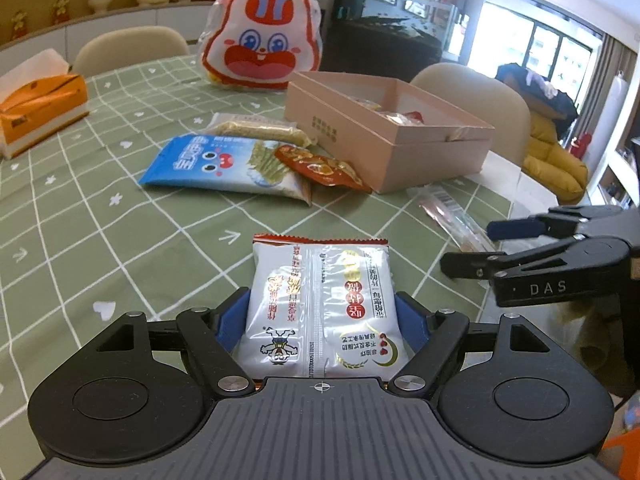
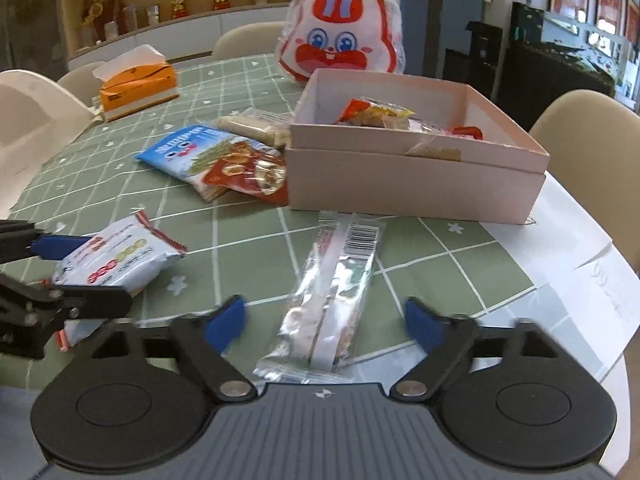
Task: Organize snacks
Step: 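Lift the white packet with the left tool while the right tool lifts the stick packet, then release the white packet into the box with the left tool while the right carries the stick packet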
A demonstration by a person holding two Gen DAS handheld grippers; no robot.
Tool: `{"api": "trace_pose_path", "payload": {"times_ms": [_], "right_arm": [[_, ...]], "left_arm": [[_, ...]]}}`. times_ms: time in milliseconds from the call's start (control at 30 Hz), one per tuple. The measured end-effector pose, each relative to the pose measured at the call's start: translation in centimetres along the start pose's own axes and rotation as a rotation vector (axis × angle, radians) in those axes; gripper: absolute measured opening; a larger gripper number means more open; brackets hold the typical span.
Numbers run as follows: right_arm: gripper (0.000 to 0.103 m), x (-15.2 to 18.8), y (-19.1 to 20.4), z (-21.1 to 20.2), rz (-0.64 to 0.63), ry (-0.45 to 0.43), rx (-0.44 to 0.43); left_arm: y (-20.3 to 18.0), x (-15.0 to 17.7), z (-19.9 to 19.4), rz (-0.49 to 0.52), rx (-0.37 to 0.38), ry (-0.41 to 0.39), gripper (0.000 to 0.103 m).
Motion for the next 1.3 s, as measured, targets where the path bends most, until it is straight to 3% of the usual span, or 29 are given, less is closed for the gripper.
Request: {"api": "trace_pose_path", "payload": {"times_ms": [100, 333, 567, 633, 733, 833, 900, 1033, 1167, 1233, 1300], "right_arm": [[0.043, 0.3, 0.7, -1.2, -0.028, 0.004, -0.003], [0.041, 1.9, 1.1, -4.1, -0.071, 0.001, -0.006], [0.041, 3.0, -2.2, -8.4, -0.008, -0.061, -0.007], [0.041, 2.7, -3.2, -10.0, -0.002, -0.097, -0.003], [0.041, 0.6, -5.0, -12.9, -0.005, -0.187, 0.009], [0.041, -3.5, -7.4, -15.6, -0.011, -0.295, 0.015], [0.041, -6.7, -9.3, -16.6, -0.012, -0.355, 0.036], [0.041, -11.8, -12.6, -15.5, 0.019, -0.405, 0.101], [0.041, -13.9, -15.9, -11.2, 0.094, -0.359, 0.076], [0.041, -14.0, -17.0, -8.6, 0.129, -0.314, 0.036], [0.041, -13.6, -17.7, -6.3, 0.143, -0.270, 0.004]], "left_arm": [[0.0, 0.0, -0.2, -0.016, 0.000, 0.009, 0.082], [-1.8, 0.8, -0.6, 0.023, -0.042, 0.032, 0.082], [-4.3, 1.9, -1.9, 0.023, -0.003, 0.056, 0.082], [-5.4, 1.3, -2.7, 0.010, 0.039, 0.044, 0.082], [-7.2, -1.9, -5.2, -0.005, 0.104, -0.058, 0.082], [-9.1, -7.0, -7.7, 0.023, 0.108, -0.242, 0.082], [-10.1, -10.6, -7.7, 0.027, 0.114, -0.316, 0.082], [-10.8, -16.8, -1.6, -0.037, 0.115, -0.247, 0.082], [-11.1, -18.7, 7.8, -0.057, 0.158, -0.101, 0.082], [-11.3, -18.2, 11.7, 0.001, 0.125, -0.010, 0.082], [-11.6, -16.9, 14.3, 0.115, 0.058, 0.031, 0.082]]}}
Point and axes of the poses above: each gripper's, at about its wrist camera, not at the fingertips, and z roughly the way its jaws point, y to its left, x to its underside, the point moved 4 cm from there along z, roughly the way its jaws point, and after that the axes turned 9 degrees about -z, right-handed, at the moved point
